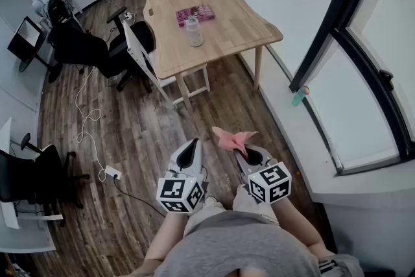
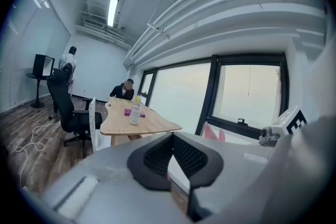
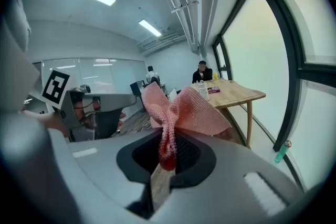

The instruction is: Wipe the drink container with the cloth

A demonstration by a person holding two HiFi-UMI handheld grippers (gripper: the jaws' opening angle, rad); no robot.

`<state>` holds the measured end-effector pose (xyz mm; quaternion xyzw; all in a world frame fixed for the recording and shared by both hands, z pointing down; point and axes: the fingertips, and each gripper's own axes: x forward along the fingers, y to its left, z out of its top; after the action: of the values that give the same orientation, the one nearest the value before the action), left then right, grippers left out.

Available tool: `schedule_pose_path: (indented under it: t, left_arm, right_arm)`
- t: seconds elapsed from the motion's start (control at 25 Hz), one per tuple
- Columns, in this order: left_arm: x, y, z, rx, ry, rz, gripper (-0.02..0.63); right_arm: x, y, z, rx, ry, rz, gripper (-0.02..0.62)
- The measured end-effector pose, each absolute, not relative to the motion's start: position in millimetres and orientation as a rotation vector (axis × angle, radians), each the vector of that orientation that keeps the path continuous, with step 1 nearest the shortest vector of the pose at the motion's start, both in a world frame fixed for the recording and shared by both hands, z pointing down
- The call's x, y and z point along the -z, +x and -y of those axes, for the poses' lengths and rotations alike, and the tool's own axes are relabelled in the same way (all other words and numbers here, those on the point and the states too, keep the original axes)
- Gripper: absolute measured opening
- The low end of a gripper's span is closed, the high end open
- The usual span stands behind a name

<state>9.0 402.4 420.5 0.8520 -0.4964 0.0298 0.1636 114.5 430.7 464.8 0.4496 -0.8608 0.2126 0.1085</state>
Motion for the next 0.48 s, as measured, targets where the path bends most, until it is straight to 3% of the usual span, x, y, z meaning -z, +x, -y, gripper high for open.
schedule_pose_path:
  t: [0.48]
  left_arm:
    - [-432,-75,-437,-0.101,2.472,1.378,0.002]
  right_arm:
    - [-468,31,-472,-0.588,1.37,2.494,0.023]
